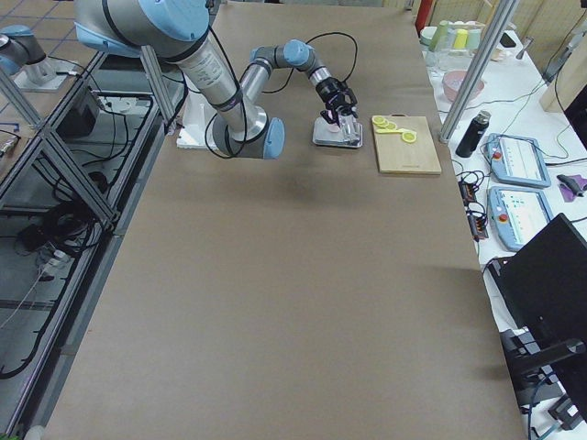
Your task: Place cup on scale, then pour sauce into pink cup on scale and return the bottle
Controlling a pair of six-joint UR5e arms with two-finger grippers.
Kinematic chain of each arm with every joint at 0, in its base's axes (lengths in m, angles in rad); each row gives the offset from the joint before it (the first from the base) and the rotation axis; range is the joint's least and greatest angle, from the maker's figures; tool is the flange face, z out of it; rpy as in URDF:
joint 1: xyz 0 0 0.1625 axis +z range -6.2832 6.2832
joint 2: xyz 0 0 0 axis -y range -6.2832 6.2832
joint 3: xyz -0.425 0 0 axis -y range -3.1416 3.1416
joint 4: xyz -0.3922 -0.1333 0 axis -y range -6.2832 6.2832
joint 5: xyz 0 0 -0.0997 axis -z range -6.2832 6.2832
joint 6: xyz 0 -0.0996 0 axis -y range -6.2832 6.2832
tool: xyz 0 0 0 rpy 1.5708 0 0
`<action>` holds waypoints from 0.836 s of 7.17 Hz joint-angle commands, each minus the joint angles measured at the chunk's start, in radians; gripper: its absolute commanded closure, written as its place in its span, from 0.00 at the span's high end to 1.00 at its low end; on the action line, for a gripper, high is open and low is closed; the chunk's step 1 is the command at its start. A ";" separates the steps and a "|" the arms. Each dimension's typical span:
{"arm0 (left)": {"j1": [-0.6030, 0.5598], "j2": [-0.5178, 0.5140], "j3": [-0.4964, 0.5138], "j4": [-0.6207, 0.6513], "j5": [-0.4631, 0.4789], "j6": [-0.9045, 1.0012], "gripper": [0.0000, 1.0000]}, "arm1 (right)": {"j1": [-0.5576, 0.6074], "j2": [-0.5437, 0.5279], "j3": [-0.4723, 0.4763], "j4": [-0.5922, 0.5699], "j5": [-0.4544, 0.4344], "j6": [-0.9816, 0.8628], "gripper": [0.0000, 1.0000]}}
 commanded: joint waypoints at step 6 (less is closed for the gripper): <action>0.002 0.000 0.006 -0.002 0.000 -0.013 0.98 | -0.024 0.009 0.001 -0.051 -0.064 0.070 0.00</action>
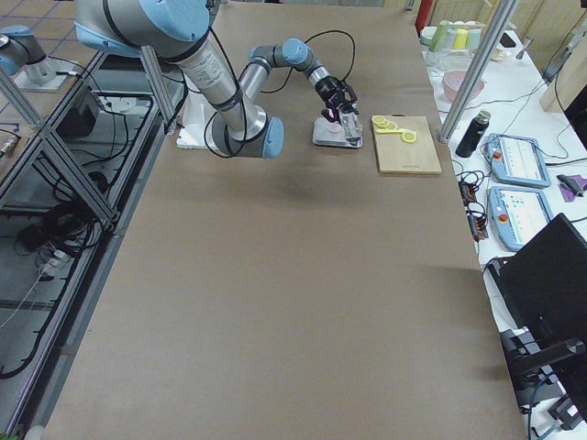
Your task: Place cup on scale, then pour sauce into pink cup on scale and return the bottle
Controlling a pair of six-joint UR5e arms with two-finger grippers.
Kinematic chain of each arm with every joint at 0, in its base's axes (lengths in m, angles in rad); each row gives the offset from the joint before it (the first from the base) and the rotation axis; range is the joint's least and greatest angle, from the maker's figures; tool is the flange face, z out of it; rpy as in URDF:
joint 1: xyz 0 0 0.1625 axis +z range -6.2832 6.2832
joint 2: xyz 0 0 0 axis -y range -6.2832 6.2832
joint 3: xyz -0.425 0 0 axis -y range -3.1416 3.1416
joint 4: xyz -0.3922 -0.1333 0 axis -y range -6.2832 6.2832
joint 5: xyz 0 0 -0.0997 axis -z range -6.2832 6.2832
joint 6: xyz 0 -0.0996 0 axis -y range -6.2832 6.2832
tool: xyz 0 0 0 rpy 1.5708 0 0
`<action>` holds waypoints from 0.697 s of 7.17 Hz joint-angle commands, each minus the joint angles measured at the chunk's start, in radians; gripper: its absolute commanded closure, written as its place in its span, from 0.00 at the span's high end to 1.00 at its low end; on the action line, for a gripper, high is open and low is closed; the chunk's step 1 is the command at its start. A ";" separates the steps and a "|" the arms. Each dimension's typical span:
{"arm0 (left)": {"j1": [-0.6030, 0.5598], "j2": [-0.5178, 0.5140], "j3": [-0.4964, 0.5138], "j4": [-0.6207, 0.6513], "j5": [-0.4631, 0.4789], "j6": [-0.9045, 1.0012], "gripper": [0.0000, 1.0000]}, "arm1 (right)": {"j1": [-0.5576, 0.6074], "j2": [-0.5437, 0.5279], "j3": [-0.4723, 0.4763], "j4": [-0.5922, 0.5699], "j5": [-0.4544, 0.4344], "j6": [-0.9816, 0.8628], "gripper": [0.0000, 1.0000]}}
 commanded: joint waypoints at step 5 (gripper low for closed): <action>0.000 -0.003 0.009 -0.002 0.000 -0.001 0.98 | -0.014 -0.007 -0.001 -0.027 -0.043 0.050 0.00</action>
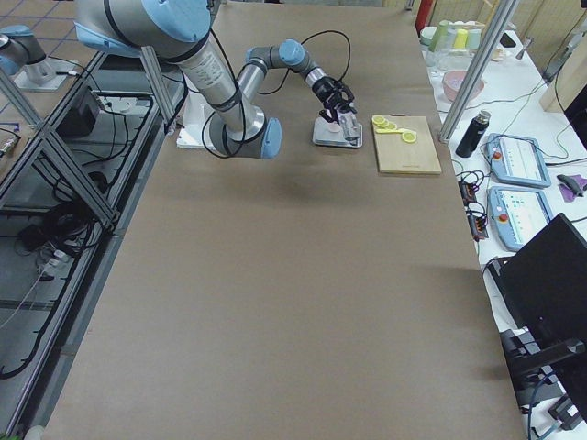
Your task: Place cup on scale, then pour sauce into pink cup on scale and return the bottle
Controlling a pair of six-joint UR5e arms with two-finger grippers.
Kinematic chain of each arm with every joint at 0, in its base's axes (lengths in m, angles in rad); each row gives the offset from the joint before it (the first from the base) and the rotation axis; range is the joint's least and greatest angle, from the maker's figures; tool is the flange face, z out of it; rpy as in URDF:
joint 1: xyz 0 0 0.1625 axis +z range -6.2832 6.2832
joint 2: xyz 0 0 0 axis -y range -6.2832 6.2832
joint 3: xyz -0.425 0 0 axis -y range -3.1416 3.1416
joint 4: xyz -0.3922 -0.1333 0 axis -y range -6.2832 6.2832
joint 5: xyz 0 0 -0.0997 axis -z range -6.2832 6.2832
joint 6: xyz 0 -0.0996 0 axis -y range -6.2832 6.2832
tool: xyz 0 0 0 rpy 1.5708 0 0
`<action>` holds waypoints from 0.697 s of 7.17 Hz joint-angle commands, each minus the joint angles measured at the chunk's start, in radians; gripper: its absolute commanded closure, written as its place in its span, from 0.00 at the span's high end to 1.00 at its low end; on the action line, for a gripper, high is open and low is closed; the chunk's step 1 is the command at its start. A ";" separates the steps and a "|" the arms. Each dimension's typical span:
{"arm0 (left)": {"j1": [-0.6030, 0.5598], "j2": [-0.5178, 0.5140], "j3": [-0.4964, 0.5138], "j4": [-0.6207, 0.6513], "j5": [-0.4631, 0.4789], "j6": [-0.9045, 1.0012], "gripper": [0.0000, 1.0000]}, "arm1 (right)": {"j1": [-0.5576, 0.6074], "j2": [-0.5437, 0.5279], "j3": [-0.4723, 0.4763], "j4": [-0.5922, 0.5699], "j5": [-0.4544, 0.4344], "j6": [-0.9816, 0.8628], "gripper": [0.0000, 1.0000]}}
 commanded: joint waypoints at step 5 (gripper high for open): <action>-0.002 -0.008 -0.009 -0.002 -0.001 0.000 0.98 | 0.007 -0.072 0.130 0.152 0.096 0.047 0.00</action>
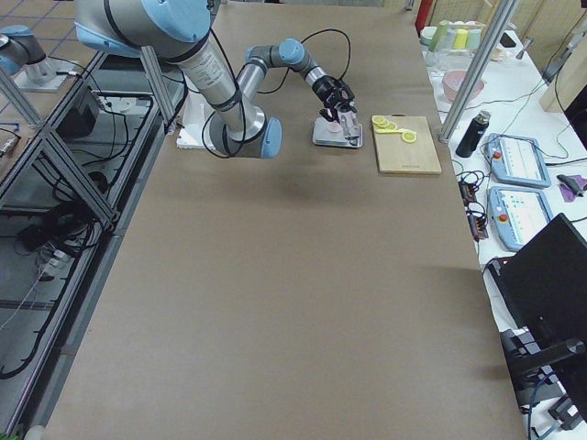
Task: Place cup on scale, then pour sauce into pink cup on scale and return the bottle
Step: 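Raise the bottle upright and move the right gripper away from the cup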
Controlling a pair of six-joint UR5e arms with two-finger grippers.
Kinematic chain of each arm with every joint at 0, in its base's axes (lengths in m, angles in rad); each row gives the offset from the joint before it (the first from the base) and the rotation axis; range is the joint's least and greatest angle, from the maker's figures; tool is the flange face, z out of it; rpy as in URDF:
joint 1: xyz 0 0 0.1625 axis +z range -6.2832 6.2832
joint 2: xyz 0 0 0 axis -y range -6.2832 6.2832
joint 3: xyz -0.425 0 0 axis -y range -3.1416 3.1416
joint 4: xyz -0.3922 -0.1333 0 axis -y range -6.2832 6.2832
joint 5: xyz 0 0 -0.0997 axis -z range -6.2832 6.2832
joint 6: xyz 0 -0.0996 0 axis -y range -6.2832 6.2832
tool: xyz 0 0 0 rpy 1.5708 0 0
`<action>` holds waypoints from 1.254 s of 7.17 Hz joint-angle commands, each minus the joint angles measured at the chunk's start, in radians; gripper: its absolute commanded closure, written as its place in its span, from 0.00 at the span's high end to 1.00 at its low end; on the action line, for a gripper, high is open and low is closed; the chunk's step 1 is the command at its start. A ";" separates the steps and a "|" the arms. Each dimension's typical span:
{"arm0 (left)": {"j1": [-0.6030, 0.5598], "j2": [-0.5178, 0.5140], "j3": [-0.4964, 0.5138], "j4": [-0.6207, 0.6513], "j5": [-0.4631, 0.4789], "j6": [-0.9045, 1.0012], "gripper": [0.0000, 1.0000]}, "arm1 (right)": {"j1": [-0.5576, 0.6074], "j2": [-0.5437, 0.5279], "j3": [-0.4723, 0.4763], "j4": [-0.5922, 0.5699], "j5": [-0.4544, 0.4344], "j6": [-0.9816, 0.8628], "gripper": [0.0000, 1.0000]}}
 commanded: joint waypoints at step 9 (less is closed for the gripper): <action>-0.030 -0.006 -0.014 -0.011 -0.005 0.037 0.98 | 0.425 -0.161 0.029 0.758 0.695 -0.045 0.00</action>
